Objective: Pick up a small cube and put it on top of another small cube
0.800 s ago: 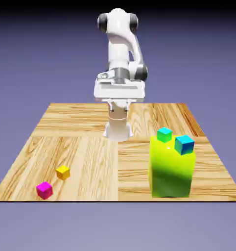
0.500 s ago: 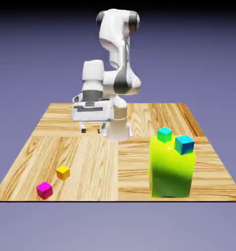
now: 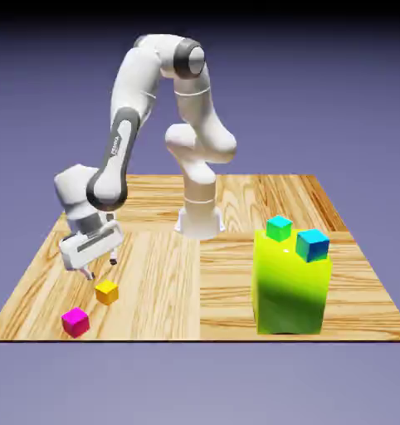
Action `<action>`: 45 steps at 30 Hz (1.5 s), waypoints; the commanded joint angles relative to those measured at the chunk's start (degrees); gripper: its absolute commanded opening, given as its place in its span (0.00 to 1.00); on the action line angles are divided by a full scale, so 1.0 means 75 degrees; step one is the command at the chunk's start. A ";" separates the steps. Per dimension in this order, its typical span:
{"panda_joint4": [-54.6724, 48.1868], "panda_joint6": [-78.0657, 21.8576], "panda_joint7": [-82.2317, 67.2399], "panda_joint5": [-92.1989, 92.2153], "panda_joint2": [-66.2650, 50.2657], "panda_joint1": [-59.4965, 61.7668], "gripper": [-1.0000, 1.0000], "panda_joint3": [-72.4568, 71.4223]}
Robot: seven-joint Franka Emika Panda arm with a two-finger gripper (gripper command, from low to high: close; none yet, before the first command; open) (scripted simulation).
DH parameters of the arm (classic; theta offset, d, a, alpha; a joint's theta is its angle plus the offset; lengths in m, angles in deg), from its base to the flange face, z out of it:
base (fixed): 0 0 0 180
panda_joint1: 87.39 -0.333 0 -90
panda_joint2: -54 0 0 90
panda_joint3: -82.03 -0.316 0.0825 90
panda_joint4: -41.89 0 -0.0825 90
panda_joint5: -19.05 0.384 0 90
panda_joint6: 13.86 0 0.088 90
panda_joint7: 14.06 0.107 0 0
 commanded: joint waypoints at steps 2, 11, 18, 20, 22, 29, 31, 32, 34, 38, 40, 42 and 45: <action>-0.0184 0.0328 -0.0392 0.0498 -0.0553 0.0057 0.50 -0.0265; -0.0189 0.0337 -0.0403 0.0512 -0.0568 0.0059 0.00 -0.0272; -0.0579 -0.0700 0.0328 -0.0531 0.0116 -0.0225 0.00 -0.0830; -0.0966 -0.1167 0.0547 -0.0885 0.0193 -0.0375 0.00 -0.1384; -0.1352 -0.1634 0.0766 -0.1239 0.0271 -0.0525 0.00 -0.1938; -0.2705 -0.3268 0.1532 -0.2478 0.0542 -0.1051 0.00 -0.3876; -0.3091 -0.3735 0.1751 -0.2832 0.0619 -0.1201 0.00 -0.4430; -0.3284 -0.3968 0.1860 -0.3009 0.0658 -0.1276 0.00 -0.4706; -0.3671 -0.4435 0.2079 -0.3363 0.0735 -0.1426 0.00 -0.5260; -0.4443 -0.5368 0.2517 -0.4071 0.0890 -0.1726 0.00 -0.6367; -0.4545 -0.5492 0.2575 -0.4164 0.0911 -0.1766 0.00 -0.6514; -0.4020 -0.4828 0.2545 -0.4187 0.0768 -0.1882 0.00 -0.6538; -0.3508 -0.4180 0.2517 -0.4209 0.0629 -0.1997 1.00 -0.6562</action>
